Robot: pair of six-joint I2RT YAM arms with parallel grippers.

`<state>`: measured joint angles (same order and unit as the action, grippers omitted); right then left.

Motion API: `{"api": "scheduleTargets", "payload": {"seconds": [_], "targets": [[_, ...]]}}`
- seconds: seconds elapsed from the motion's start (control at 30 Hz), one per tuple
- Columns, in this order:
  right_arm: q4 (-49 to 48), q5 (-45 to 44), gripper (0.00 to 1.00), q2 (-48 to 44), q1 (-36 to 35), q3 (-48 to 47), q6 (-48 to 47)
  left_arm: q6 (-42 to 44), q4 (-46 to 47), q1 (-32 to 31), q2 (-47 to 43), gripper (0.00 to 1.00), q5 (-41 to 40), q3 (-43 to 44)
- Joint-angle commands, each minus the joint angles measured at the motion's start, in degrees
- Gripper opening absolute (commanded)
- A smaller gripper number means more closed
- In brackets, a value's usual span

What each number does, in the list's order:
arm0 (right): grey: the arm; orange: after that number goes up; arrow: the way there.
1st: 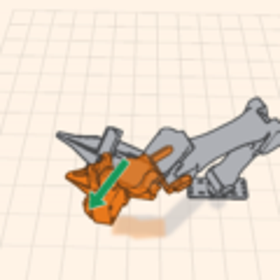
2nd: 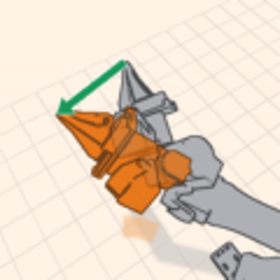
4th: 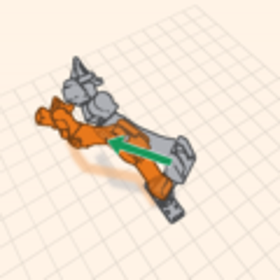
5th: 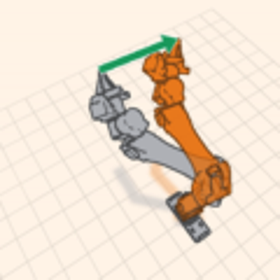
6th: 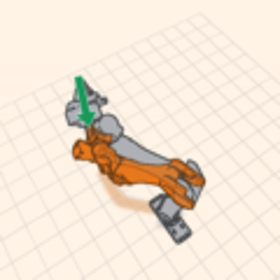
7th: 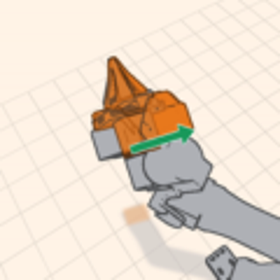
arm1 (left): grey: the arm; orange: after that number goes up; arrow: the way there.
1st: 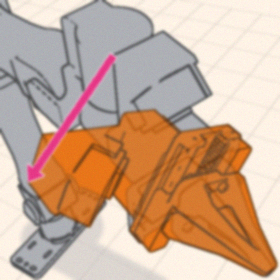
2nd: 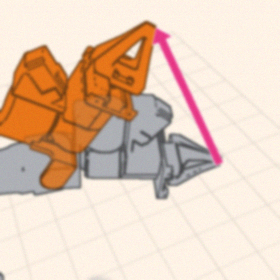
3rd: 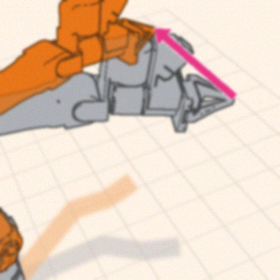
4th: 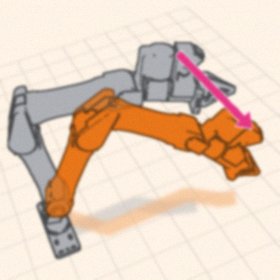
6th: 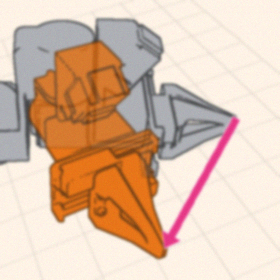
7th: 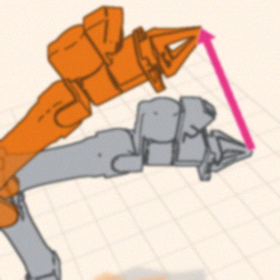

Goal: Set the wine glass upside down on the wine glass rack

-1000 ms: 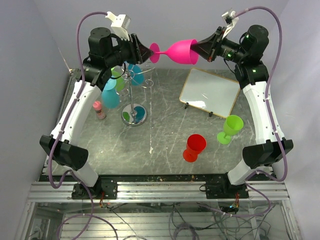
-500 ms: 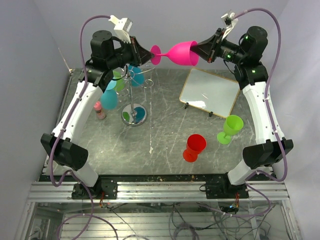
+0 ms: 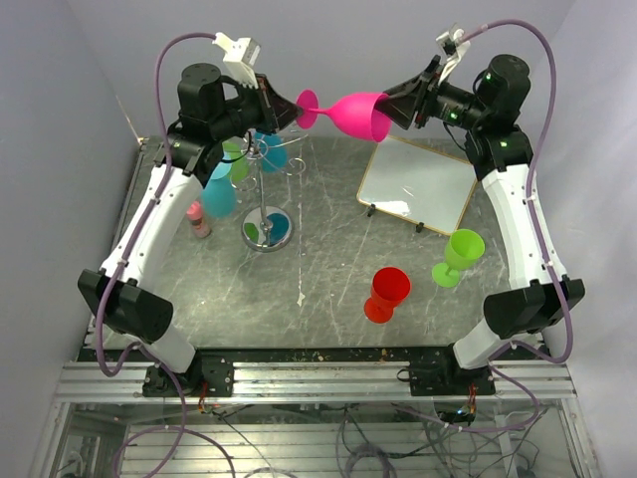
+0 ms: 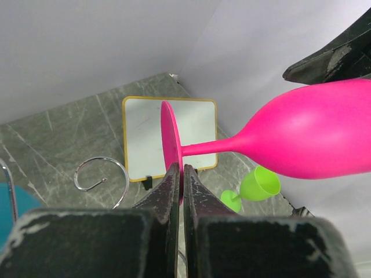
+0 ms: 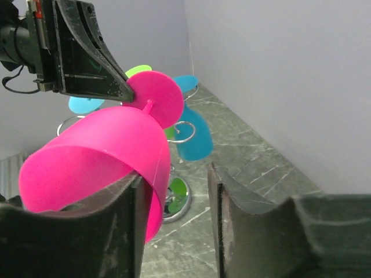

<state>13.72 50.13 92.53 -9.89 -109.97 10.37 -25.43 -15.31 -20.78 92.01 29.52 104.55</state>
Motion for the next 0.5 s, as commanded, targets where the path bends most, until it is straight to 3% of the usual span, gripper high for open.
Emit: {"api": "scheduleTargets", "payload": {"seconds": [0.0,0.2,0.3,0.47], "targets": [[1.11,-1.6,0.49,-2.37,-0.04,-0.15,-2.66,2.05,-0.42,2.18,-2.85,0.07,-1.22,2.93],[5.76,-5.23,0.78,-3.35,0.02,-1.93,-6.99,3.59,-1.33,6.2,-4.0,0.07,-4.06,3.89],[8.52,-7.02,0.85,-3.81,0.07,-1.97,-9.27,3.94,-1.48,7.91,-4.74,0.07,-4.7,3.79],[10.87,-10.49,0.87,-4.51,0.08,0.56,-12.46,10.0,-3.67,8.29,-5.74,0.07,-9.55,5.34]]}}
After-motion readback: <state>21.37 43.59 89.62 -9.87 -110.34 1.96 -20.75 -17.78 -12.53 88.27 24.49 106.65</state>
